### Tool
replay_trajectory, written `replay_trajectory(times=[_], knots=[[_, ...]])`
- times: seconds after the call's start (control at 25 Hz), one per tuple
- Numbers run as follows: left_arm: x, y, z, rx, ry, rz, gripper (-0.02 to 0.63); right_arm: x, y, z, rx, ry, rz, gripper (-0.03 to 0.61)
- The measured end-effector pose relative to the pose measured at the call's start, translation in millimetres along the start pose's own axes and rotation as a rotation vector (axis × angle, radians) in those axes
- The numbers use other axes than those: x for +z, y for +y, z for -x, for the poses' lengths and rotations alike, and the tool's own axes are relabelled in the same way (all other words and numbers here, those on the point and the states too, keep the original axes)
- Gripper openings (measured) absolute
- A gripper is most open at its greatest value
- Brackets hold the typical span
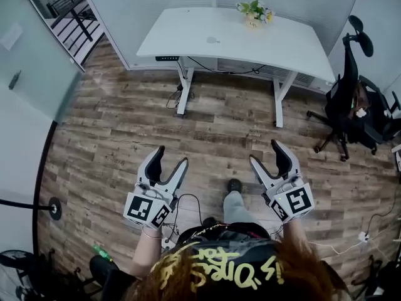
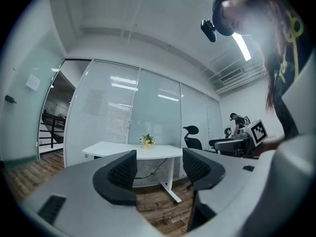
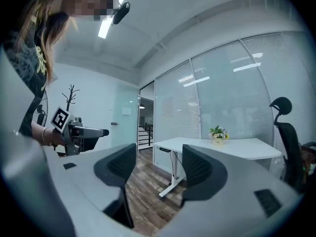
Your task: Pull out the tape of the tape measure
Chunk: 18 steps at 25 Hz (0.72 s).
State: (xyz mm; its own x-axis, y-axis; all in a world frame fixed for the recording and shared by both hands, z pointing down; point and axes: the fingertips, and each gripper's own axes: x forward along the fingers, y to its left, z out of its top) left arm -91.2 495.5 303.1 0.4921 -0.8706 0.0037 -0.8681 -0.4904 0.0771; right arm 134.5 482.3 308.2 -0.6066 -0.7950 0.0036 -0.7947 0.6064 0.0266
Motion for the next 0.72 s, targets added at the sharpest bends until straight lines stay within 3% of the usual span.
replay_trajectory(times=[0.44, 0.72], knots=[[16.5, 18.8, -116.9, -0.012, -0.029, -0.023, 0.279, 2.2, -95.2, -64.0, 0.007, -0.011, 0.002, 0.276], [18.7, 35.1, -160.6, 0.021, -0.025, -0.009, 0.276, -1.6, -129.8, -96.7, 0.052, 0.007, 0.004, 0.276]])
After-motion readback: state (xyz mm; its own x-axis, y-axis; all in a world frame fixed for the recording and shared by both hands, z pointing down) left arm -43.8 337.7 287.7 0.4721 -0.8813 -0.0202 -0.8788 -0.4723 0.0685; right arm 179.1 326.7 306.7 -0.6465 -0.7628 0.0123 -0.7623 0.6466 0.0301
